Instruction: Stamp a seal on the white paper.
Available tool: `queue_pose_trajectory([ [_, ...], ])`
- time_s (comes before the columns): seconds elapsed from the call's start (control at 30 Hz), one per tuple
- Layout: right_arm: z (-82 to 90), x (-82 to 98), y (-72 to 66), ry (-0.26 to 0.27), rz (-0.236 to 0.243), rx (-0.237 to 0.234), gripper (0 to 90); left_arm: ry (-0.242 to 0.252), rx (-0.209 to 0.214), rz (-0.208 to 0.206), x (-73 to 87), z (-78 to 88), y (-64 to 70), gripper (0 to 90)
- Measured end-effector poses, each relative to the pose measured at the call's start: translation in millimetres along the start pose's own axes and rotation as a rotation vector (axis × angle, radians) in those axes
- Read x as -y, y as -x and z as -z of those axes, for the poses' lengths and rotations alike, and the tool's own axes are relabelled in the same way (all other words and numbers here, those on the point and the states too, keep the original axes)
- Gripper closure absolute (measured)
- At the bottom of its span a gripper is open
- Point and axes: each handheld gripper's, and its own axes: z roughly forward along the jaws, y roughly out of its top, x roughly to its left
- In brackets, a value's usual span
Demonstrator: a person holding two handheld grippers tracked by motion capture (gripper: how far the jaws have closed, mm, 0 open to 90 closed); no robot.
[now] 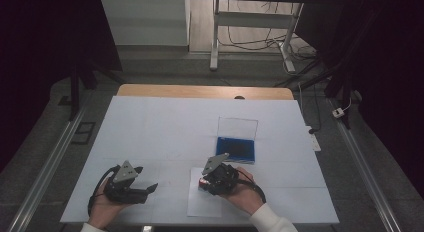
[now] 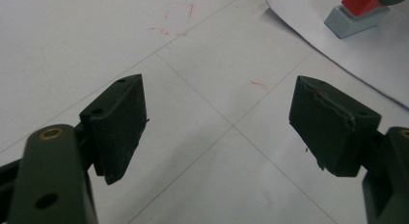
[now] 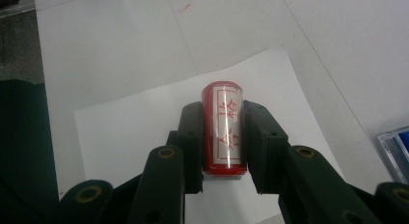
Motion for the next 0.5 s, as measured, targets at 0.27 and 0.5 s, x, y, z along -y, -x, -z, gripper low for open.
queue_pose_trajectory([
  [0.27,0.0,0.1,0.3,-0.003,-0.003,0.000,69.9,-0.002,0.000,-0.003,0.2,0.1,0.2,21.3],
  [0.5,-0.7,-1.2,-0.2,-0.012,0.014,0.002,70.3,-0.007,0.003,-0.003,0.2,-1.1,0.6,21.3],
])
